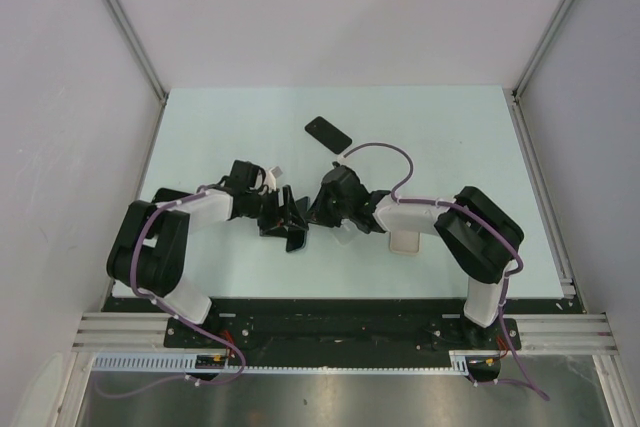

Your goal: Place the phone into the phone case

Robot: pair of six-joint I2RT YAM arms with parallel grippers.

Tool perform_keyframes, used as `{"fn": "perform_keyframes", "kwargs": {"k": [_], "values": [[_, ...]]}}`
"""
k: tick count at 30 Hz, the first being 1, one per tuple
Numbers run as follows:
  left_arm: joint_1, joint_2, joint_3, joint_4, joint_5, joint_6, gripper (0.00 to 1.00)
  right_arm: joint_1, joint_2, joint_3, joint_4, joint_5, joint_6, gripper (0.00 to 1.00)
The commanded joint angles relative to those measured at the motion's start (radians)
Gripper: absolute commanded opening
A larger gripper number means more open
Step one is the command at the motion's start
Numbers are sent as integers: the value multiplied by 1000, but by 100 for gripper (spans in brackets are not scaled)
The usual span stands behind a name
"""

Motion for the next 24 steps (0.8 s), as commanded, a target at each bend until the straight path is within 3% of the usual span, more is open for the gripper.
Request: {"fn": "perform_keyframes", "kwargs": {"k": [1,5,7,16,22,23,24], "values": [[-10,-52,-12,7,29,-10,73,11,2,35,13,-5,-21,4],[-10,-89,-15,3,23,-9,87,6,-15,35,13,-10,-39,0],[-11,-118,-14,-5,32,-1,100,-8,-30,35,15,-27,-54,0],[-20,-293,60,-141,31,80,100,-117,-199,35,-68,-145,-179,0],[-54,-333,147,-198,-26,106,86,-296,-398,35,-441,-215,-355,0],[-69,-328,155,-200,-38,106,81,-362,-424,35,-491,-215,-376,0],[-80,-314,163,-204,-49,103,66,-397,-446,35,-537,-211,-440,0]]}}
